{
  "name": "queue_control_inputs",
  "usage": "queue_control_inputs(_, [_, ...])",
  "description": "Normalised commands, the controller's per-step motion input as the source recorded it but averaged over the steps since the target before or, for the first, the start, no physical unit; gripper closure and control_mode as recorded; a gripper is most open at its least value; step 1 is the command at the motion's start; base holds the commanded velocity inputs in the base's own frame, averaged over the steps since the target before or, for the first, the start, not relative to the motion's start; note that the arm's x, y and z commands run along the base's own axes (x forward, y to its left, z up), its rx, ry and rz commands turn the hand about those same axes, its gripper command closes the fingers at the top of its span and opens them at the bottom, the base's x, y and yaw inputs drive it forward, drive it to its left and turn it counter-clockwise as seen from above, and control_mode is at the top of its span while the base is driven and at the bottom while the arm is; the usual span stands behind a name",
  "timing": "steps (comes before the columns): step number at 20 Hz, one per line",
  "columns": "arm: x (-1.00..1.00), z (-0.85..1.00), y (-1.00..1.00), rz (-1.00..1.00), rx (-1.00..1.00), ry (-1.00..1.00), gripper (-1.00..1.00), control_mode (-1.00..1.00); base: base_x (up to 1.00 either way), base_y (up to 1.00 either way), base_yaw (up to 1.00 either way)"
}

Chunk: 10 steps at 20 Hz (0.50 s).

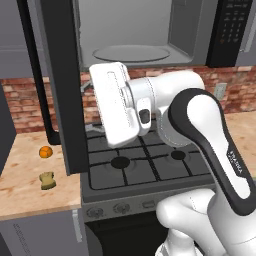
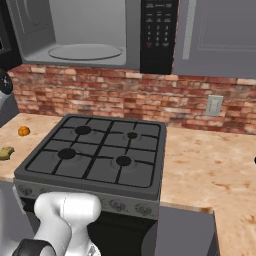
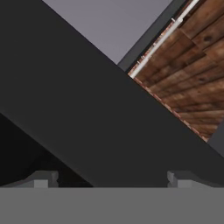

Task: Place the sponge inside the microwave to prepare for sanitizing.

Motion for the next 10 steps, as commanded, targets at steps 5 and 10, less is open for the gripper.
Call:
queue_control_inputs(5, [-0.01, 0.03, -0.07, 0.0, -0.02, 0.0, -1.0, -1.0, 0.0, 0.0, 0.0])
queue_control_inputs(10, [0.0, 0.17, -0.47, 0.0, -0.01, 0.01, -1.0, -1.0, 0.0, 0.0, 0.0])
